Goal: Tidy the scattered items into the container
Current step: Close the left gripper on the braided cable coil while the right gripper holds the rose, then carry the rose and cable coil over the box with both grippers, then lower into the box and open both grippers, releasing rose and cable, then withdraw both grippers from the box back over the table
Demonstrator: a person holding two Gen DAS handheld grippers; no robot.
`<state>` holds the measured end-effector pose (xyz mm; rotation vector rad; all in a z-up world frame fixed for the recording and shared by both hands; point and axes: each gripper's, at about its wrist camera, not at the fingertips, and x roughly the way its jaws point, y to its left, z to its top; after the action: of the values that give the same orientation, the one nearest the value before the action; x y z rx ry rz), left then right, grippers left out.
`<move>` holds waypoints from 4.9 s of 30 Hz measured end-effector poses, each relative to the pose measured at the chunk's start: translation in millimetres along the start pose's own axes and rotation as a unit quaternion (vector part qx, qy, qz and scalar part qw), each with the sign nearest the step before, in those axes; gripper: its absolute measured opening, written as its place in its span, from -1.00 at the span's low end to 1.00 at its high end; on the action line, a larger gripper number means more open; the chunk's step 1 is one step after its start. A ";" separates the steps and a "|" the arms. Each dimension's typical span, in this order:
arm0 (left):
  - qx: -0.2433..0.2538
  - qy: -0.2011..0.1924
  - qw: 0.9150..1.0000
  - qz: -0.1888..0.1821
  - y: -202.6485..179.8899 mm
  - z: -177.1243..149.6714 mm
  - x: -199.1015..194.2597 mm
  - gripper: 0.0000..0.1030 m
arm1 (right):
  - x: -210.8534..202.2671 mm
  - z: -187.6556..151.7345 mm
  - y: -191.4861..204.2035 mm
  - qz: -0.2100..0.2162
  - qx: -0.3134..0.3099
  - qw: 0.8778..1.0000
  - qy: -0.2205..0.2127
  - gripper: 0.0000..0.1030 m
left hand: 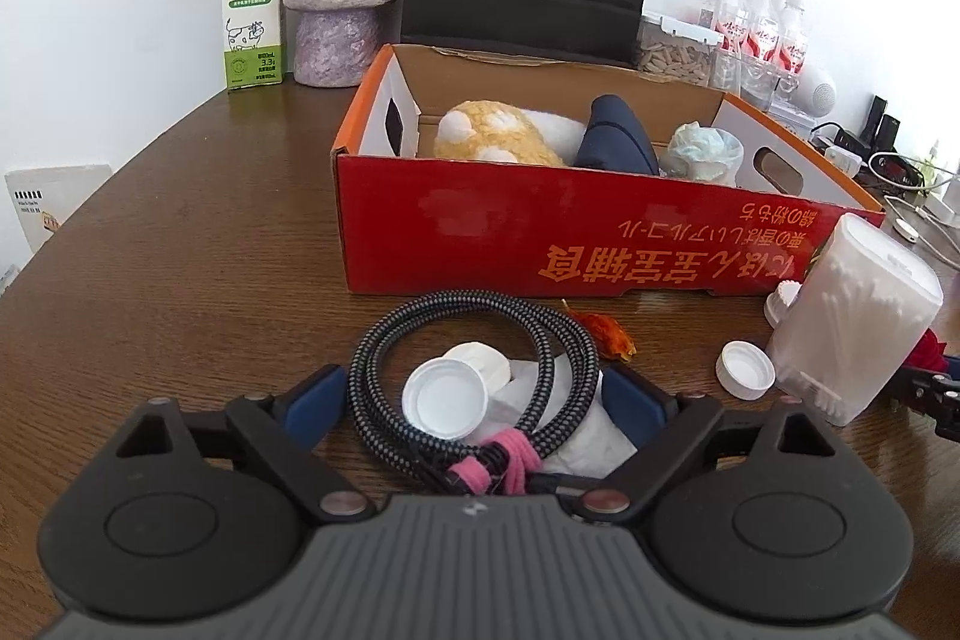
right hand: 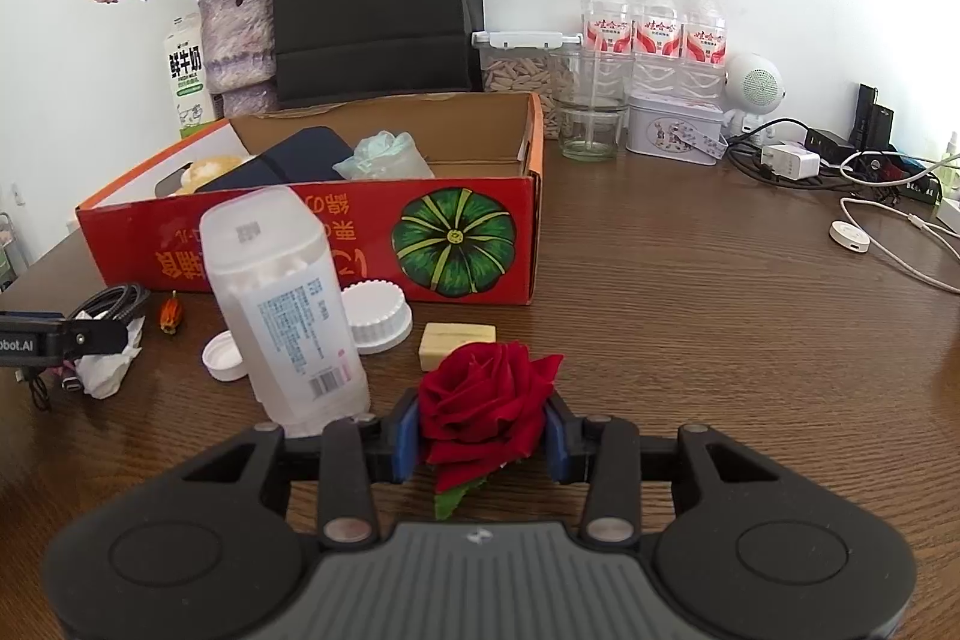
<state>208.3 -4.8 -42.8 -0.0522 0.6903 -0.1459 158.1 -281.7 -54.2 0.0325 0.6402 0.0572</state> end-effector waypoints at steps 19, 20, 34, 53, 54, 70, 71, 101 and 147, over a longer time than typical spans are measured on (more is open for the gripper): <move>-0.024 -0.037 0.999 -0.001 9.3 -1.5 -15.1 0.68 | -0.1 -0.1 0.9 -0.004 -0.003 1.000 0.001 -0.23; -0.026 -0.039 0.999 -0.002 9.9 -1.4 -15.9 0.68 | 0.0 -0.1 0.9 -0.004 -0.004 1.000 0.001 -0.23; -0.039 -0.074 0.996 0.000 15.5 -2.2 -33.0 0.67 | 0.6 0.3 2.3 -0.009 -0.008 1.000 0.002 -0.22; -0.032 -0.140 0.990 -0.007 1.5 -1.6 -78.1 0.64 | -19.6 3.7 1.6 0.009 0.001 0.999 -0.048 -0.24; -0.030 -0.143 0.989 -0.009 -0.2 1.1 -80.1 0.64 | -22.2 5.9 2.0 0.011 0.002 0.998 -0.055 -0.24; -0.022 -0.194 0.980 -0.027 -26.5 75.0 -74.5 0.64 | -35.4 87.5 20.4 0.040 -0.013 0.987 -0.153 -0.24; -0.023 -0.196 0.980 -0.029 -27.9 79.4 -71.3 0.64 | -32.7 92.9 22.5 0.043 -0.014 0.987 -0.157 -0.24; -0.054 -0.105 0.993 0.003 -11.7 138.8 69.8 0.65 | 111.9 151.4 27.4 0.077 -0.031 0.993 -0.087 -0.24; -0.043 -0.150 0.986 0.054 -10.1 99.6 0.7 1.00 | 36.0 117.0 4.1 0.024 -0.024 0.996 -0.086 1.00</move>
<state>271.1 -14.9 34.4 -0.1167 0.3976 -0.0030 256.7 -276.8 18.2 0.0062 0.4666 0.1142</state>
